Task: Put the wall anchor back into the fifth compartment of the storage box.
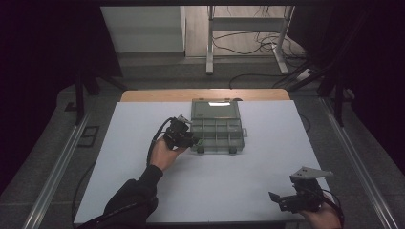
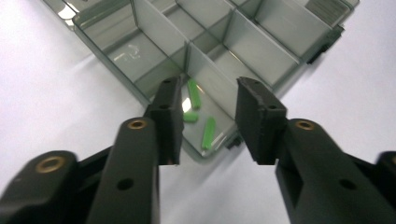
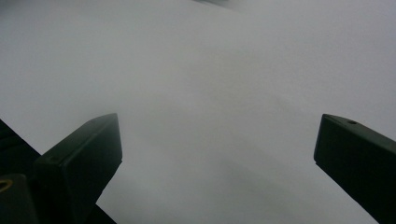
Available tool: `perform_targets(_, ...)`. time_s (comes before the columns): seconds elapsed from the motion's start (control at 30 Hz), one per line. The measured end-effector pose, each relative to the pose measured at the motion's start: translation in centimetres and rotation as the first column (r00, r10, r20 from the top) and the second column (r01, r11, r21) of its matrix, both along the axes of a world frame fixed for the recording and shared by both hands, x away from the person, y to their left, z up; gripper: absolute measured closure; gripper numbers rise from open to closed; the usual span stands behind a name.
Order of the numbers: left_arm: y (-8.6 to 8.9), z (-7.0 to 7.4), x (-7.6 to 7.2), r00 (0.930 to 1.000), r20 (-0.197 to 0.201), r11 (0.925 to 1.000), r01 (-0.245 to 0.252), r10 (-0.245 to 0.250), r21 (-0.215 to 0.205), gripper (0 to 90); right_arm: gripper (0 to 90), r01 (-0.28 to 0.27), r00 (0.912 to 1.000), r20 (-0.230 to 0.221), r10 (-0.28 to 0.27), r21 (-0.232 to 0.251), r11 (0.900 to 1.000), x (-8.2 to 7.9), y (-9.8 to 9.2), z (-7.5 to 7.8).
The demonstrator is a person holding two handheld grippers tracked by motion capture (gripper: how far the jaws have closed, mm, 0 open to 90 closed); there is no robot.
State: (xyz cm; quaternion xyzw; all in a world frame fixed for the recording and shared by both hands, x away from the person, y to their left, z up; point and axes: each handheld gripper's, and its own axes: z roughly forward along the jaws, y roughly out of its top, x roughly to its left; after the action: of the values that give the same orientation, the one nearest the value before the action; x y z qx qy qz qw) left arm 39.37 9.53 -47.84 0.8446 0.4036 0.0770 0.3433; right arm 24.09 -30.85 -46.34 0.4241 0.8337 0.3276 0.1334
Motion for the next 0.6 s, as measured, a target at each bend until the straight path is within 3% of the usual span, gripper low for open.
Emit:
perform_targets(0.17,0.7,0.4,-0.9,1.0,0.0,0.9994,0.008,-0.008,-0.035,50.7,1.6,0.001,1.0,0.002,-0.001,-0.001,1.0,0.0,0.0,0.0)
perform_targets(0.6,2.1,1.3,-3.5,0.9993,0.033,0.9983,0.021,-0.02,-0.055,38.2,1.6,0.003,1.0,0.002,-0.003,-0.001,1.0,0.0,0.0,0.0)
